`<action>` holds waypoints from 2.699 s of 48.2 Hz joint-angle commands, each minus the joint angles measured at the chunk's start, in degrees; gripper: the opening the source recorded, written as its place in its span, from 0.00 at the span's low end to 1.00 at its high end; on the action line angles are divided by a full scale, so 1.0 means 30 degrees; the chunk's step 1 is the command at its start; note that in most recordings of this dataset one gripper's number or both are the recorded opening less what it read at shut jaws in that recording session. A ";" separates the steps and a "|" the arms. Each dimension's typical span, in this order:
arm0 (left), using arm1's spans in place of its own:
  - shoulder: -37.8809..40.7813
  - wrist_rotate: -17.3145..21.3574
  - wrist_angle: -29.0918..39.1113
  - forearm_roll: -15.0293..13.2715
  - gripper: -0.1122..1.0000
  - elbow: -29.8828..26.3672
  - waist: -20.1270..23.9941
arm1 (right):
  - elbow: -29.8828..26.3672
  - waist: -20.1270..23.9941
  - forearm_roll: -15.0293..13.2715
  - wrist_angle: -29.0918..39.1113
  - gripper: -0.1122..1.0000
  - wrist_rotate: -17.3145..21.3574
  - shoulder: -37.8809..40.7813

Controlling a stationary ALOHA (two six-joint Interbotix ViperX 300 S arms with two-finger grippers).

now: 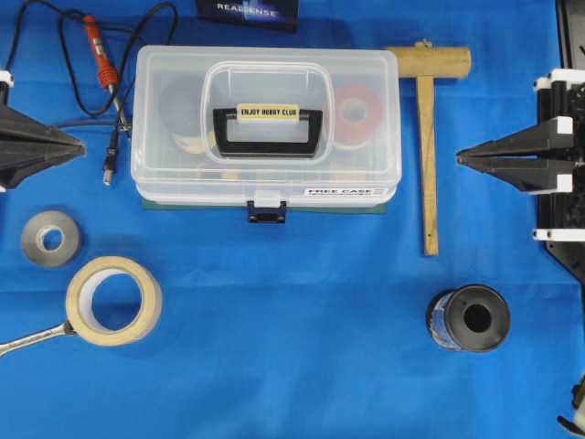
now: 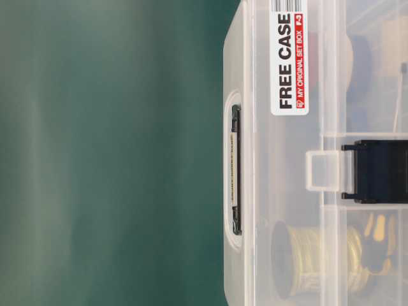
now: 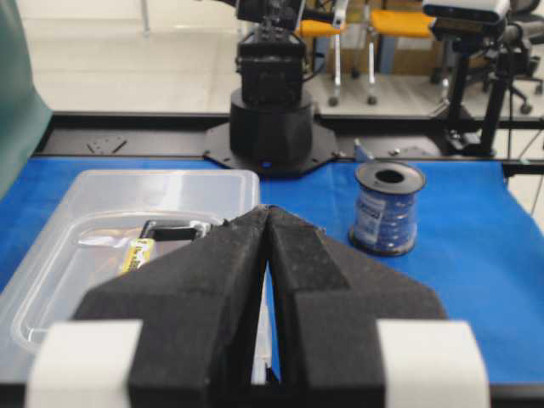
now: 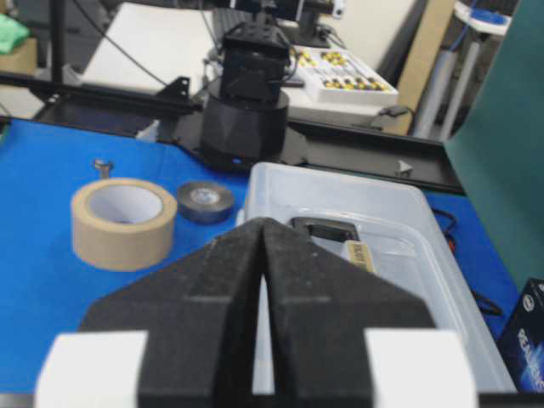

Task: Open the tool box with both arms.
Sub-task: 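Move both open grippers inward toward the left and right sides of the lid, then close both grippers on the lid's side edges, then lift the lid with both grippers, swinging it up and back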

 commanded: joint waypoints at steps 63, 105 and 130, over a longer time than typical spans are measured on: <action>0.5742 0.0996 0.5010 -0.0615 0.85 0.0205 0.3691 | -0.1787 -0.4395 0.0557 0.7354 0.86 0.0791 0.7852; 0.6621 0.1934 0.3193 -0.0615 0.85 -0.0615 0.4072 | -0.3486 -0.4365 0.0352 0.5771 0.86 0.0732 0.8877; 0.4336 0.1963 0.3047 -0.0615 0.85 -0.0674 0.4746 | -0.4277 -0.4687 0.0029 0.6328 0.86 0.0703 0.6475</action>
